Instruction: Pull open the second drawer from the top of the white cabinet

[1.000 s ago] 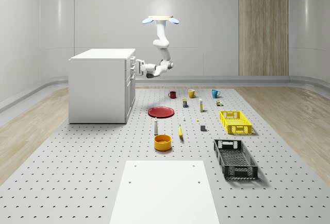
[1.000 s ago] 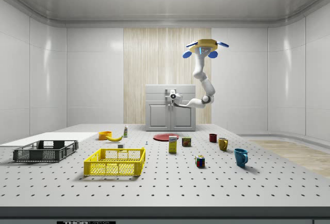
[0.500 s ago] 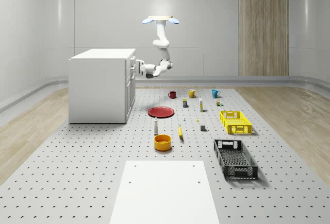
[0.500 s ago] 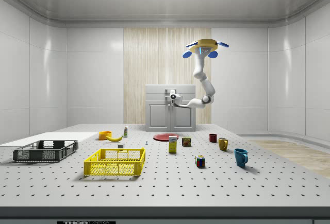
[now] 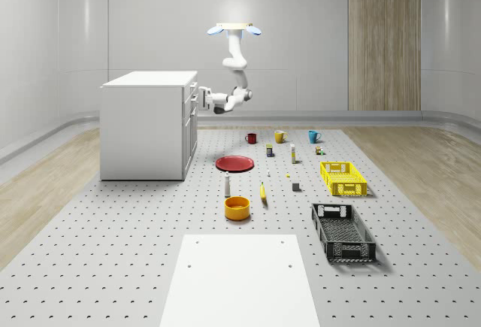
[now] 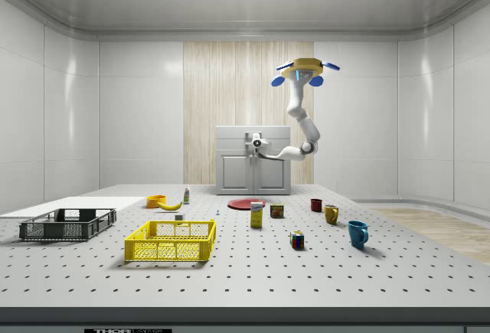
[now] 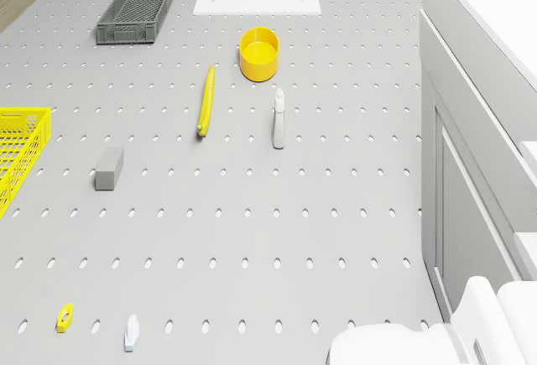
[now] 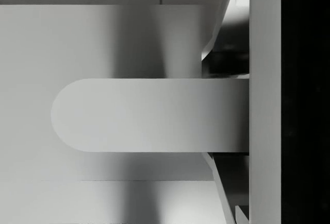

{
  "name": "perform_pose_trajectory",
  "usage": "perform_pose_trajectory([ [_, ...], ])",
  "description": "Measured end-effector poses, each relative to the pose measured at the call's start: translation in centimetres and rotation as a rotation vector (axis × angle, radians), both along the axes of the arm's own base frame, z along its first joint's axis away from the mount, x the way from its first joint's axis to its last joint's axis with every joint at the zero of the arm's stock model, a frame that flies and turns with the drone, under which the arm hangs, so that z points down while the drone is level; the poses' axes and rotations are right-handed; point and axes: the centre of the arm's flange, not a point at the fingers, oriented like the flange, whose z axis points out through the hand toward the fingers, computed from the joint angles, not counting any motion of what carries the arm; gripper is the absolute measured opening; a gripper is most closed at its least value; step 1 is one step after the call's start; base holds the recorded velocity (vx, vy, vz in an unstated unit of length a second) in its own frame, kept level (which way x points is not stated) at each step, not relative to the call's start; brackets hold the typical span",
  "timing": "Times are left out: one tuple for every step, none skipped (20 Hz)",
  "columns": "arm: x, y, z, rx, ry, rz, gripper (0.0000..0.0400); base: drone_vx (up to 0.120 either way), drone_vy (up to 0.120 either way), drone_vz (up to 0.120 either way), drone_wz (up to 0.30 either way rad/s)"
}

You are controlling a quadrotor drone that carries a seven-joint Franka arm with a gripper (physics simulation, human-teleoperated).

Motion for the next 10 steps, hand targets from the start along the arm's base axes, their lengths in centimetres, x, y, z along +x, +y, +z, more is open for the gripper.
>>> perform_pose_trajectory([
  [0.0, -0.2, 0.0, 0.0, 0.0, 0.0, 0.0137, 0.0, 0.0, 0.0, 0.0],
  [0.0, -0.4, 0.0, -0.001, -0.005, 0.0, 0.0138, 0.0, 0.0, 0.0, 0.0],
  [0.0, -0.6, 0.0, -0.001, -0.005, 0.0, 0.0138, 0.0, 0.0, 0.0, 0.0],
  [0.0, -0.7, 0.1, -0.005, -0.013, 0.001, 0.0146, 0.0, 0.0, 0.0, 0.0],
  [0.0, -0.9, 0.1, -0.003, -0.017, 0.001, 0.014, 0.0, 0.0, 0.0, 0.0],
  [0.0, -1.2, 0.1, -0.002, -0.005, 0.001, 0.014, 0.0, 0.0, 0.0, 0.0],
  [0.0, -1.4, 0.1, -0.002, -0.006, 0.001, 0.014, 0.0, 0.0, 0.0, 0.0],
  [0.0, -1.7, 0.1, -0.002, -0.007, 0.001, 0.014, 0.0, 0.0, 0.0, 0.0],
  [-0.1, -1.9, 0.2, -0.01, -0.014, 0.001, 0.0156, 0.0, 0.0, 0.0, 0.0],
  [0.0, -2.1, -0.2, -0.005, -0.037, 0.0, 0.0144, 0.0, 0.0, 0.0, 0.0],
])
